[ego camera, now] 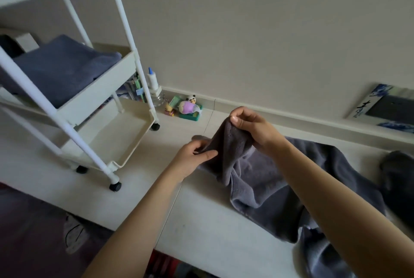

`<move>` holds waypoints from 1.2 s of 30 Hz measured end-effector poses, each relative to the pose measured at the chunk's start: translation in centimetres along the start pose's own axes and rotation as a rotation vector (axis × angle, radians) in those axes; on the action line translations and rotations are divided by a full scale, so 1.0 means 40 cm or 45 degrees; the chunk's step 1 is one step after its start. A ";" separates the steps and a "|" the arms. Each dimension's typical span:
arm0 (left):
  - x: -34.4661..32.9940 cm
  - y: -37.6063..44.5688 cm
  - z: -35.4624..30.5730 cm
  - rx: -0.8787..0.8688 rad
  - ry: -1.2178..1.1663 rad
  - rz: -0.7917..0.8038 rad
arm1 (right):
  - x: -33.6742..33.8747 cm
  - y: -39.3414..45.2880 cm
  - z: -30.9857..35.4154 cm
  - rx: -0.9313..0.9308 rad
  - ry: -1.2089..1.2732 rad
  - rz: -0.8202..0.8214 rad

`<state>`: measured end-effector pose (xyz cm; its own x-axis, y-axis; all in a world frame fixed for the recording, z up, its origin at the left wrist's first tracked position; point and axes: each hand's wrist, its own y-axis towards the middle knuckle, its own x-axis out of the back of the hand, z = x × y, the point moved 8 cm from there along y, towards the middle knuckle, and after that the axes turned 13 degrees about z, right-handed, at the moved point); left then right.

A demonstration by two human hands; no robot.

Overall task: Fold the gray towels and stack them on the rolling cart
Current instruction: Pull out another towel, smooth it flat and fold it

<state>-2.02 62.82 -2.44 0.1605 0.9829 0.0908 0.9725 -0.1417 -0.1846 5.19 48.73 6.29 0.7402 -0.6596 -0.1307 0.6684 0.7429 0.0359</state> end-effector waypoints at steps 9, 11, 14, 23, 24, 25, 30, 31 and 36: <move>0.066 -0.116 -0.179 -0.035 -0.476 -0.187 | 0.023 -0.042 0.116 0.004 0.048 0.074; 0.091 -0.153 -0.243 -0.077 -0.461 -0.226 | -0.001 -0.042 0.115 -0.040 0.089 0.155; 0.128 -0.180 -0.314 -0.124 -0.484 -0.247 | -0.048 -0.040 0.132 -0.049 0.173 0.259; 0.324 0.018 -0.172 0.112 -0.456 -0.434 | 0.086 0.173 0.012 -0.255 -0.697 -0.349; 0.345 0.050 -0.123 0.202 -0.331 -0.472 | 0.093 0.210 -0.026 -0.316 -0.833 -0.338; 0.367 0.080 -0.077 0.288 -0.177 -0.507 | 0.101 0.245 -0.076 -0.402 -0.943 -0.321; 0.445 0.161 0.079 0.499 0.403 -0.687 | 0.128 0.319 -0.269 -0.743 -1.241 -0.365; 0.454 0.173 0.100 0.484 0.376 -0.737 | 0.129 0.329 -0.296 -0.727 -1.153 -0.413; 0.412 0.229 0.152 0.366 0.422 -0.698 | 0.093 0.365 -0.390 -0.625 -0.936 -0.393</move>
<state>8.50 78.43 -8.59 -0.2528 0.8097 0.5297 0.8523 0.4455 -0.2742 16.56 58.90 -9.11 0.5074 -0.6176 0.6009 0.8615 0.3772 -0.3398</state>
